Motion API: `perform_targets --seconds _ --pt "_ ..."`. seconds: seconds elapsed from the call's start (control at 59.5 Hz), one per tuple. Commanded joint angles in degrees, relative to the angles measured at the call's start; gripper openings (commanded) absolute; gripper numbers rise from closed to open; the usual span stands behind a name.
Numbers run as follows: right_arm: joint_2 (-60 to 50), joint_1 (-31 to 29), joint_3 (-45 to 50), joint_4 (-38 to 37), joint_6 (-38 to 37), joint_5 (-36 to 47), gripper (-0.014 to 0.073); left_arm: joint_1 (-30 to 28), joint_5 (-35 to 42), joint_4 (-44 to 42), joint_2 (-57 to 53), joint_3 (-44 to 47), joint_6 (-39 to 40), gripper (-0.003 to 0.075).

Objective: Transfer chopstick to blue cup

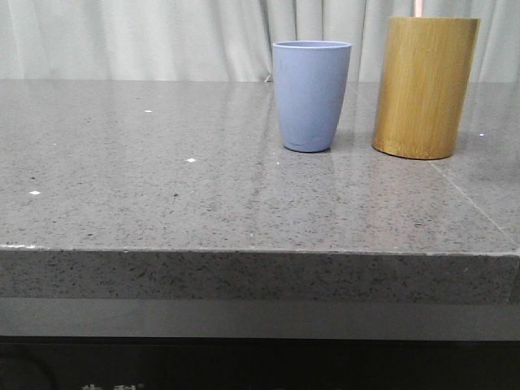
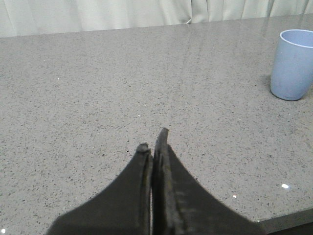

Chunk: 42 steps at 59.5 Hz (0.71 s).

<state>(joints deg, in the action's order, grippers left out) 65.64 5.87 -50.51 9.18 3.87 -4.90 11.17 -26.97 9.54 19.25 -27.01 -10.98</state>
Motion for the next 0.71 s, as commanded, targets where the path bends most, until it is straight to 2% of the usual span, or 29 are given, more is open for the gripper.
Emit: perform_targets --seconds 0.0,0.286,0.504,0.605,0.689 --pt "4.1 1.6 -7.3 0.3 0.3 4.9 0.0654 0.4 4.5 1.0 0.2 -1.4 -0.1 -0.0019" --pt "18.8 3.7 -22.4 0.4 0.3 4.9 0.0654 0.4 4.5 1.0 0.2 -1.4 -0.1 -0.0019" --pt "25.2 3.7 -28.1 0.4 0.3 4.9 0.0652 0.4 4.5 1.0 0.2 -1.4 -0.1 -0.0019" --pt "25.6 3.7 -28.5 0.4 0.3 4.9 0.0574 0.4 4.5 1.0 0.2 -1.4 -0.1 -0.0019" --pt "25.5 3.7 -28.5 0.4 0.3 5.6 0.0441 0.4 4.5 1.0 0.2 -1.4 -0.1 -0.0019"
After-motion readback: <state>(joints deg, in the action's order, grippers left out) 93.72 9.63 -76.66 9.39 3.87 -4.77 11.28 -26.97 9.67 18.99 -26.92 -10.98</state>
